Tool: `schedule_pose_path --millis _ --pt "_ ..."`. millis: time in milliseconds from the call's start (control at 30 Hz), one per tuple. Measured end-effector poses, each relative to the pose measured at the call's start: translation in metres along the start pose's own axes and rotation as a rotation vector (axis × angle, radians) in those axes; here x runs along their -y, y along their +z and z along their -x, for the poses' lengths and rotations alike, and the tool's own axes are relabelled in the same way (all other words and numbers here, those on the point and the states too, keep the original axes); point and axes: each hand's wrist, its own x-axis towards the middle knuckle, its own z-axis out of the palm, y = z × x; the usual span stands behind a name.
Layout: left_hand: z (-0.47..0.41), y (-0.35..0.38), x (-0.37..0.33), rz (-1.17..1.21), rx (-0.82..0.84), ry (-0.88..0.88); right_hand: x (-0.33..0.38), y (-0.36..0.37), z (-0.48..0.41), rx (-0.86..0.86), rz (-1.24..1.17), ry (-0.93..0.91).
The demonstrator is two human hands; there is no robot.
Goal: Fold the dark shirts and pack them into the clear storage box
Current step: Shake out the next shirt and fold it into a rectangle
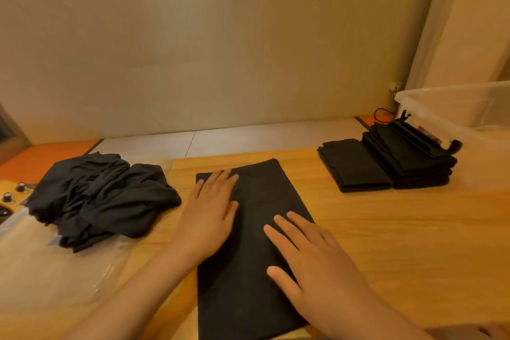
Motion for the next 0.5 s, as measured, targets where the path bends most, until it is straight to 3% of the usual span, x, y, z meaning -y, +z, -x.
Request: schedule_pose_path --millis 167,367,500 --pt "0.084 0.017 -0.039 0.02 0.212 -0.17 0.007 0.045 -0.004 -0.039 -0.046 0.004" --pt "0.089 0.03 -0.026 -0.08 0.206 -0.094 0.006 0.053 -0.005 -0.103 -0.026 -0.047" --pt "0.081 0.027 -0.02 -0.044 0.224 -0.035 -0.003 0.055 -0.002 -0.105 -0.019 0.016"
